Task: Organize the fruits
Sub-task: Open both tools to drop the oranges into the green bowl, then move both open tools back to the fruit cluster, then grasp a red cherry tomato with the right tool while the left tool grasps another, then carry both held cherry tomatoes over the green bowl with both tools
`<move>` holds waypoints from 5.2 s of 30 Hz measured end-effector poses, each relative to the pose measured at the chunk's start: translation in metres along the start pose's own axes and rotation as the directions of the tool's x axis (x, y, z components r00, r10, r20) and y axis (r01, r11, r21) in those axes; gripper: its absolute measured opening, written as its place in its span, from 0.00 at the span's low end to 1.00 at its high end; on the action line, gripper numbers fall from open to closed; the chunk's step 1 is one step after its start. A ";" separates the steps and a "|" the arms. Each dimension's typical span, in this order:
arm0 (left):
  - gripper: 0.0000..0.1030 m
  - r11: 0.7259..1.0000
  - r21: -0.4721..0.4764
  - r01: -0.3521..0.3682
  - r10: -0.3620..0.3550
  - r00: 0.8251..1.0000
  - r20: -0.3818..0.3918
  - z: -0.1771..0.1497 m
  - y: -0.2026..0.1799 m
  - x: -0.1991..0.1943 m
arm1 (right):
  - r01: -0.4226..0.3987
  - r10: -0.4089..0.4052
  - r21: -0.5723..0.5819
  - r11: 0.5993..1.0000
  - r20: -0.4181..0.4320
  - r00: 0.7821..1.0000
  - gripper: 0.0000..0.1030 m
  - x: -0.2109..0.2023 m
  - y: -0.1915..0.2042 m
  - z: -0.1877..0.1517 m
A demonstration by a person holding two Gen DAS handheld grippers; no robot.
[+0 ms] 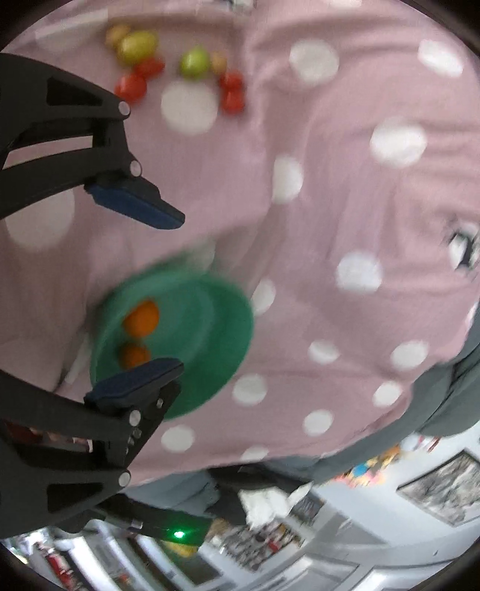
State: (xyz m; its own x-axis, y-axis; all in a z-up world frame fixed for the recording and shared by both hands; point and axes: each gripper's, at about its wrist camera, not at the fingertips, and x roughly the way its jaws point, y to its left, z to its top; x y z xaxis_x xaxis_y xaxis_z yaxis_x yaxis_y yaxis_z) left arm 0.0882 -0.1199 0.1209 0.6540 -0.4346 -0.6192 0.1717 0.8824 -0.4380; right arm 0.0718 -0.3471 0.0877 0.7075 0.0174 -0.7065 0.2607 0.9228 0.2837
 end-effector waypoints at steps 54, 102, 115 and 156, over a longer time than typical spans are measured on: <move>0.40 0.901 -0.323 -0.291 0.276 0.957 -0.091 -0.014 0.176 -0.027 | -0.430 0.218 -0.444 0.786 -0.453 0.865 0.32 0.084 0.216 -0.112; 0.25 0.919 -0.169 -0.356 0.304 0.913 -0.272 -0.025 0.147 0.066 | -0.302 0.124 -0.389 0.870 -0.420 0.899 0.32 0.087 0.161 -0.078; 0.24 0.906 -0.174 -0.386 0.355 0.916 -0.187 -0.023 0.143 0.030 | -0.308 0.161 -0.370 0.877 -0.378 0.912 0.32 0.075 0.155 -0.076; 0.24 0.950 -0.164 -0.265 0.272 0.962 0.026 -0.009 0.083 -0.031 | -0.261 0.222 -0.306 0.916 -0.154 0.963 0.32 0.022 0.123 -0.044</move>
State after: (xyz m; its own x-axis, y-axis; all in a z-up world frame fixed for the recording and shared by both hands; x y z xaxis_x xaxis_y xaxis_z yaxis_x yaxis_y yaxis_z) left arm 0.0756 -0.0346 0.0975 0.6947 -0.1731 -0.6982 -0.1310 0.9239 -0.3594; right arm 0.0907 -0.2168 0.0784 0.6376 0.2815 -0.7171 -0.1465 0.9582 0.2458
